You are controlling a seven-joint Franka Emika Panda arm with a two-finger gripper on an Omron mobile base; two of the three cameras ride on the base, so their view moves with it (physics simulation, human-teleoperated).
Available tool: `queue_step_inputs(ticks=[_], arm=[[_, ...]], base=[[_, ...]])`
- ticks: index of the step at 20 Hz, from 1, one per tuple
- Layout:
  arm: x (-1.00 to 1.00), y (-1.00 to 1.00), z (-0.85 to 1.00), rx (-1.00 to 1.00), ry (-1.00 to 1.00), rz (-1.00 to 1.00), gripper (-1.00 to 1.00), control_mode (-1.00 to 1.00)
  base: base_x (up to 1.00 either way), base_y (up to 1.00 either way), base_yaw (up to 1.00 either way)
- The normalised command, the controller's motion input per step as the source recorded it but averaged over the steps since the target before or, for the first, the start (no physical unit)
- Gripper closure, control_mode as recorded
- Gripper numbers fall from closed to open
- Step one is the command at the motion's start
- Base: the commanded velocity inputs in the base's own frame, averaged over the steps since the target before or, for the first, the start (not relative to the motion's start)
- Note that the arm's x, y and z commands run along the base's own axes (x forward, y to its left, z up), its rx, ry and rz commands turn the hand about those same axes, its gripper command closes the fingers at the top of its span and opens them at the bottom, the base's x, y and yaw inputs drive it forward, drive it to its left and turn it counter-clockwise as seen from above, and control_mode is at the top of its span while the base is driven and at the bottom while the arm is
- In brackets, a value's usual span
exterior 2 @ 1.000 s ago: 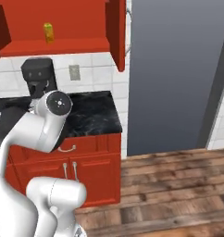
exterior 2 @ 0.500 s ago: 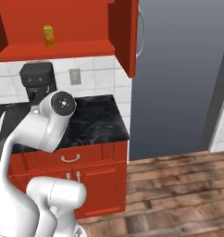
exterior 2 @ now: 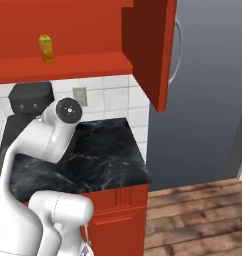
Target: Pick the milk, boxed drink from the counter and place them in the open cabinet.
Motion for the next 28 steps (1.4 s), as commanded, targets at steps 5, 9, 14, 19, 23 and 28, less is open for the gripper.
queue_step_inputs(ticks=[5, 9, 14, 19, 23, 28], arm=[[0.0, 0.0, 0.0, 0.0, 0.0, 0.0, 1.0, 1.0], [0.0, 0.0, 0.0, 0.0, 0.0, 0.0, 1.0, 1.0], [0.0, 0.0, 0.0, 0.0, 0.0, 0.0, 1.0, 1.0], [0.0, 0.0, 0.0, 0.0, 0.0, 0.0, 1.0, 1.0], [0.0, 0.0, 0.0, 0.0, 0.0, 0.0, 1.0, 1.0], [0.0, 0.0, 0.0, 0.0, 0.0, 0.0, 1.0, 1.0]], base=[[0.48, -0.12, -0.13], [0.57, 0.0, -0.05], [0.11, -0.47, 0.0], [-0.26, -0.39, 0.0], [0.29, -0.1, 0.01], [0.51, -0.3, 0.0]])
